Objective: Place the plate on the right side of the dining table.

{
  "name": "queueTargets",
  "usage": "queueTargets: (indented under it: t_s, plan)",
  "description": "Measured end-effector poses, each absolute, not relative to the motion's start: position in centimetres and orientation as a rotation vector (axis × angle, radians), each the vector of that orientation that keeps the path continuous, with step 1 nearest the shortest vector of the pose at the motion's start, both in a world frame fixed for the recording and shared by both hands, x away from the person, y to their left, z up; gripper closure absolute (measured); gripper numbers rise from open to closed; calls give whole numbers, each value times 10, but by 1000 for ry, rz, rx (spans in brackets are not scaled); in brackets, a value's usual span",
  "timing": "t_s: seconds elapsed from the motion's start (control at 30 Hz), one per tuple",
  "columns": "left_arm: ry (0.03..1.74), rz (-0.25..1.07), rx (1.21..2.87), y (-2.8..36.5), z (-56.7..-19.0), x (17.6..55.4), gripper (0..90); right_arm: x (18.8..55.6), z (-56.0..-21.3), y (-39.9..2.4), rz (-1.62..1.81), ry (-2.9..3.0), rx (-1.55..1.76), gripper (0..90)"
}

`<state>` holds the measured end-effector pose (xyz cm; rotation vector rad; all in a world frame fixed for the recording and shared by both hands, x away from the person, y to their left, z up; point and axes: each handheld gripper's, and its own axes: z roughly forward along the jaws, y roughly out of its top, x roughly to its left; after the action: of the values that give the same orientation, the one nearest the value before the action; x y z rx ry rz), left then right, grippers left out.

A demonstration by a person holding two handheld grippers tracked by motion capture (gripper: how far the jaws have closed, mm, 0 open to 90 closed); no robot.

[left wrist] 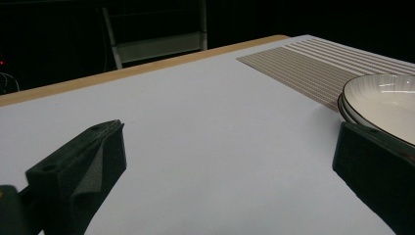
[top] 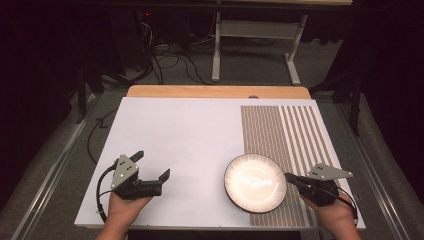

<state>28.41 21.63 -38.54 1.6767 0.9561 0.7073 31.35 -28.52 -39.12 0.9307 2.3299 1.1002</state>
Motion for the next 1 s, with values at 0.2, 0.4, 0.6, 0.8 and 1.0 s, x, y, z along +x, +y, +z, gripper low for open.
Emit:
queueTargets:
  t_s: [0.2, 0.4, 0.6, 0.8, 1.0]
  plan:
    - [956, 706, 1679, 216, -385, 284, 0, 314, -392, -286, 1096, 2334, 932, 900]
    - [956, 707, 1679, 216, -385, 284, 0, 314, -393, -285, 1094, 2338, 932, 900]
    - [956, 705, 1679, 216, -385, 284, 0, 313, -393, -284, 1087, 2342, 927, 900]
    - [955, 706, 1680, 216, -385, 284, 0, 313, -393, -284, 1085, 2343, 922, 900]
    - [955, 705, 1680, 216, -385, 284, 0, 313, -393, -283, 1084, 2348, 924, 900]
